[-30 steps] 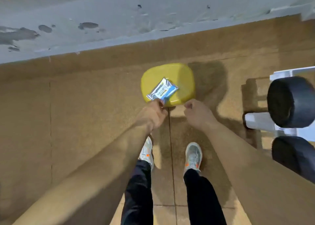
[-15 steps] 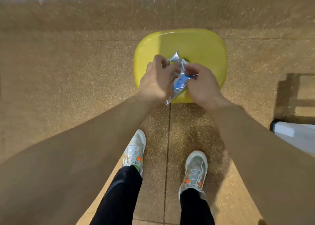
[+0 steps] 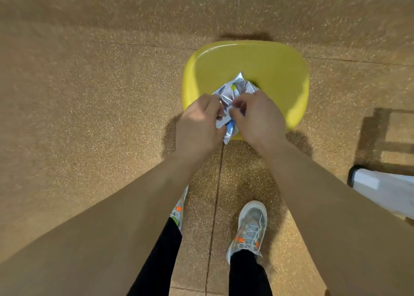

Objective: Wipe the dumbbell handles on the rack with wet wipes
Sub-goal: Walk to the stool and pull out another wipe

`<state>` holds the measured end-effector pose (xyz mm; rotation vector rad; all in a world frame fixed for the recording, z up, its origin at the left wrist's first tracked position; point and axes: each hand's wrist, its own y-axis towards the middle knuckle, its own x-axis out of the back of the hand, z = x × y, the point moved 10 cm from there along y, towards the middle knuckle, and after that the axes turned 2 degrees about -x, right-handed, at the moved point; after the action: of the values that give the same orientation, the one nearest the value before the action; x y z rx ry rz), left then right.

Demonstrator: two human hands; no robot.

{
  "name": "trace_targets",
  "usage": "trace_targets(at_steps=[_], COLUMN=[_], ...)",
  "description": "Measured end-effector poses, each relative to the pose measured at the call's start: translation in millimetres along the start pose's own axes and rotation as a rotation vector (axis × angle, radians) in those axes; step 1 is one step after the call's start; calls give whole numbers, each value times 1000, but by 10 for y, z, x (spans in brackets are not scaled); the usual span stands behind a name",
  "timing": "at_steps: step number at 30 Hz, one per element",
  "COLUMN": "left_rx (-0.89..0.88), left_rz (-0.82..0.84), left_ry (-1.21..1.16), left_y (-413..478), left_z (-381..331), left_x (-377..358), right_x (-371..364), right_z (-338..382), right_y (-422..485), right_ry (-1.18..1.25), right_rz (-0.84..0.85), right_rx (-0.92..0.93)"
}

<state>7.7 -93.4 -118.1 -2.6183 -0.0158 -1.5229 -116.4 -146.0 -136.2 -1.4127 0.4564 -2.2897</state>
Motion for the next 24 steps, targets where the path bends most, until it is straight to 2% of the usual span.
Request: trace_targets(at_steps=[4,12,15,19,24], left_rx=[33,20,11,67,88], left_rz=[65,54,-2,21,-42], left_ry=[14,-63,-84,-122,-63], left_y=[-13,-12,-15,-21,-30], left_z=[50,49,36,82,57], left_x=[-44,-26,21,-27,0], right_x=[-24,-97,-156,-232,-182], right_z=[46,180,214,227,237], right_y=[47,122,114,135,83], right_ry=[-89,-184,-218,-253,-192], right_rz=[-73,-56,-5,100,182], right_rx=[-45,-8,13,31,82])
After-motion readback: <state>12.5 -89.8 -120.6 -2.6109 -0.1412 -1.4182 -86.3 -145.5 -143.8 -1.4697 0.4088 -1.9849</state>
